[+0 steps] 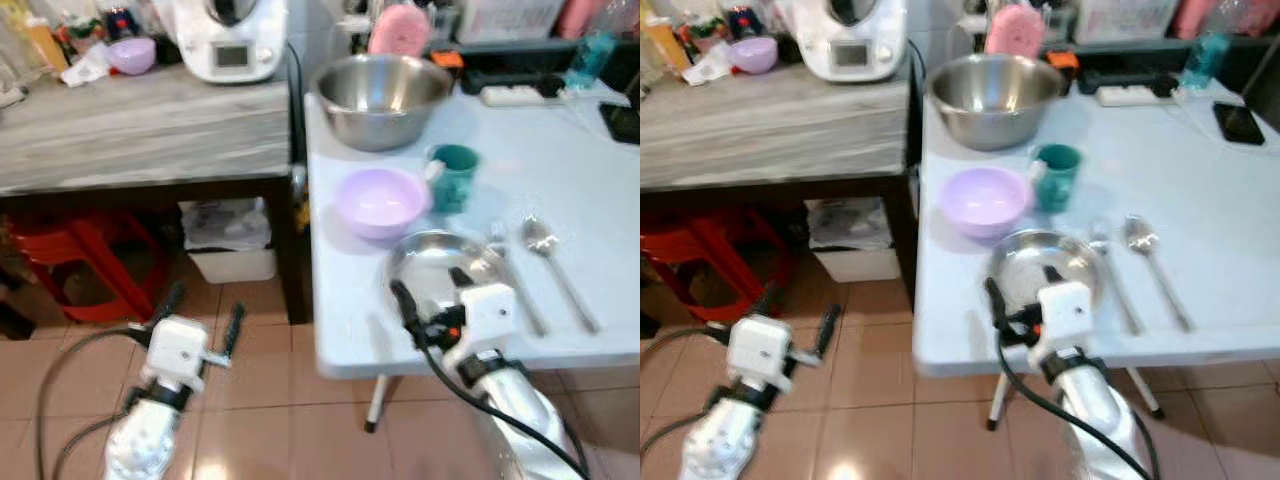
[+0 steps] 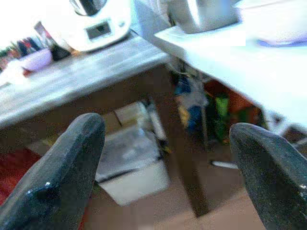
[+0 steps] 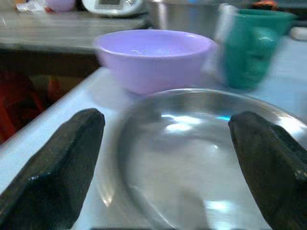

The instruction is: Setting the table

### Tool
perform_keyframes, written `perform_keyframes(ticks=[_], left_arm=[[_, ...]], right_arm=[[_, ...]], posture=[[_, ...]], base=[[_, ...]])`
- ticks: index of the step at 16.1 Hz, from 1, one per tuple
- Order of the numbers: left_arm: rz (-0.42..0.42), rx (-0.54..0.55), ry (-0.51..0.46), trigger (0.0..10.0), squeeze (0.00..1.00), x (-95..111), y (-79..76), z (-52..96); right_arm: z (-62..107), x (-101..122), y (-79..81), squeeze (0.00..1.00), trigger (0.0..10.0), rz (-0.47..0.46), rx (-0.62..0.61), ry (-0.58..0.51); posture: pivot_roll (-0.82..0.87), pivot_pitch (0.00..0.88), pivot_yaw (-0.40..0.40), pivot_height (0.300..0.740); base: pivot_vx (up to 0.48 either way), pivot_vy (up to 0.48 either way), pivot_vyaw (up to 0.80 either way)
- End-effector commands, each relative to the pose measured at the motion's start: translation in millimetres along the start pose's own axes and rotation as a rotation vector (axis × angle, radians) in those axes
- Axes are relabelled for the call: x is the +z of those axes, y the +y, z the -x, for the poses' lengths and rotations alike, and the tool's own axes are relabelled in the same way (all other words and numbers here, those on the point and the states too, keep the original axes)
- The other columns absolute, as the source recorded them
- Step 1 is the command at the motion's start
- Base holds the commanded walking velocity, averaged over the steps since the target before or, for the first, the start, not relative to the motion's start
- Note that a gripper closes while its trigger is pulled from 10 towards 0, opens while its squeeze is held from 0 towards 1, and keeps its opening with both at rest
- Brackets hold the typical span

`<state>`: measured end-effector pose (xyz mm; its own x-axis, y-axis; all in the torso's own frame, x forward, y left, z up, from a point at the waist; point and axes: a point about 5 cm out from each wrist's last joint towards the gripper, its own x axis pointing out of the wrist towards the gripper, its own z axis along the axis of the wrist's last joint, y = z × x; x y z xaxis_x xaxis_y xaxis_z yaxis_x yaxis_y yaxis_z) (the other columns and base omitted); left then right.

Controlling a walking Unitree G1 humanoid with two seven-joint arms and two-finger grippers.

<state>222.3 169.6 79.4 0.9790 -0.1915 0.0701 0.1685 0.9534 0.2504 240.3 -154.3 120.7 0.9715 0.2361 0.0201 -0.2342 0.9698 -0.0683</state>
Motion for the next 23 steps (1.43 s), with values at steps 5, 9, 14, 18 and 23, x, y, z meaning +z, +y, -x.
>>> perform_keyframes(ticks=[5, 9, 14, 18, 23], left_arm=[[-0.001, 0.05, 0.008, 10.0, 0.0, 16, 0.4, 1.4], [0.005, 0.053, 0.013, 10.0, 0.0, 19, -0.4, 1.4], [0.009, 0.038, 0.032, 10.0, 0.0, 16, 0.6, 0.8], [0.016, 0.022, 0.056, 10.0, 0.0, 7, -0.6, 2.1], [0.014, 0.011, 0.069, 10.0, 0.0, 2, 0.4, 4.7]], right_arm=[[-4.5, 9, 4.8, 0.0, 10.0, 0.007, 0.023, -0.033], [-6.3, 9, 4.9, 0.0, 10.0, 0.007, 0.025, -0.036], [-6.1, 9, 5.7, 0.0, 10.0, 0.012, 0.019, -0.037], [-3.0, 7, 6.4, 0.0, 10.0, 0.007, 0.011, -0.03], [-2.0, 7, 7.6, 0.0, 10.0, -0.017, 0.013, -0.029]], posture=[[-0.13, 0.1, 0.057, 0.74], [-0.12, 0.092, 0.055, 0.74], [-0.13, 0.096, 0.064, 0.74], [-0.14, 0.106, 0.07, 0.74], [-0.14, 0.114, 0.075, 0.74]], base=[[0.0, 0.0, 0.0], [0.0, 0.0, 0.0], [0.0, 0.0, 0.0], [0.0, -0.218, 0.0], [0.0, -0.299, 0.0]])
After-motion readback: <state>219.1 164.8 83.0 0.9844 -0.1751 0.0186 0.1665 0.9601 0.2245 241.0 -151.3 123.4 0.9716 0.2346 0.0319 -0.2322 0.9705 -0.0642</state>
